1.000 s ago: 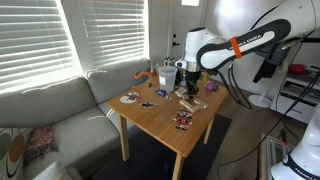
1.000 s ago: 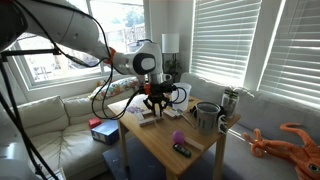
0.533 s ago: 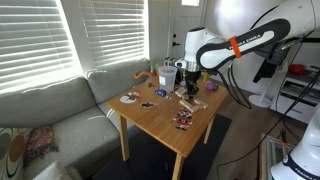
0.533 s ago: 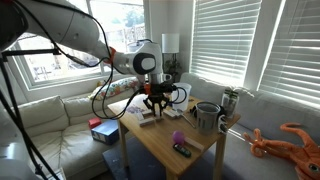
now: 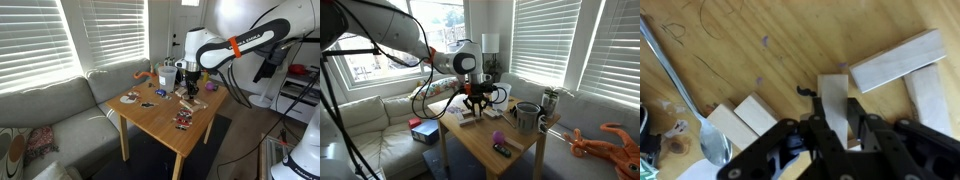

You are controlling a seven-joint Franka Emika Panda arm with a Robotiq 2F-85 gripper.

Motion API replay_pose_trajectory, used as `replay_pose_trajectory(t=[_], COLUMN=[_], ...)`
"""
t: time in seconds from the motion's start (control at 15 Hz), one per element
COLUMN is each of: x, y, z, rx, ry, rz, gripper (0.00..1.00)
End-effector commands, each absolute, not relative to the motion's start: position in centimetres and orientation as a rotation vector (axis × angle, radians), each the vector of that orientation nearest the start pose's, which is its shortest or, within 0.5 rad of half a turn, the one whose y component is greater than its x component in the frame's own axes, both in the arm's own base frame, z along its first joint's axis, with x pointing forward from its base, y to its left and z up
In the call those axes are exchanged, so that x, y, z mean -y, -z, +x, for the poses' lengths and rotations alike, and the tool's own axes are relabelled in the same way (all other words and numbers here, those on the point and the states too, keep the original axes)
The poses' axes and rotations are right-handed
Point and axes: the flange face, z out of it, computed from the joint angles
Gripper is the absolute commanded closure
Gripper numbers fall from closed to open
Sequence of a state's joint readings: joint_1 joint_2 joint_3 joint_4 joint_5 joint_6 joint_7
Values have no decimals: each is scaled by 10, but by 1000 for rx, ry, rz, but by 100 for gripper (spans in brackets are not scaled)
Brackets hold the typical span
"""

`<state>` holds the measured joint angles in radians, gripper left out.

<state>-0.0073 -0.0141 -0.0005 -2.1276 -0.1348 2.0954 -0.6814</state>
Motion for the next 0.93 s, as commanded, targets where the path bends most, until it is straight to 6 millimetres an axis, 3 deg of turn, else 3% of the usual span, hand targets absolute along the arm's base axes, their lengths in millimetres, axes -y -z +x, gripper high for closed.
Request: replay_pose_trajectory(t=[0.0,0.13,0.53,0.67,0.87], x=[12,13,19,23,36], y=[-414,-415,-423,-425,-429], z=[537,535,533,529,517], rx=[1162,1157,1098,1043,792], ry=[-187,-187,-151,-131,-131], rz=[-3006,-3003,-3050,-3082,-3184], gripper=[46,39,1,0,0])
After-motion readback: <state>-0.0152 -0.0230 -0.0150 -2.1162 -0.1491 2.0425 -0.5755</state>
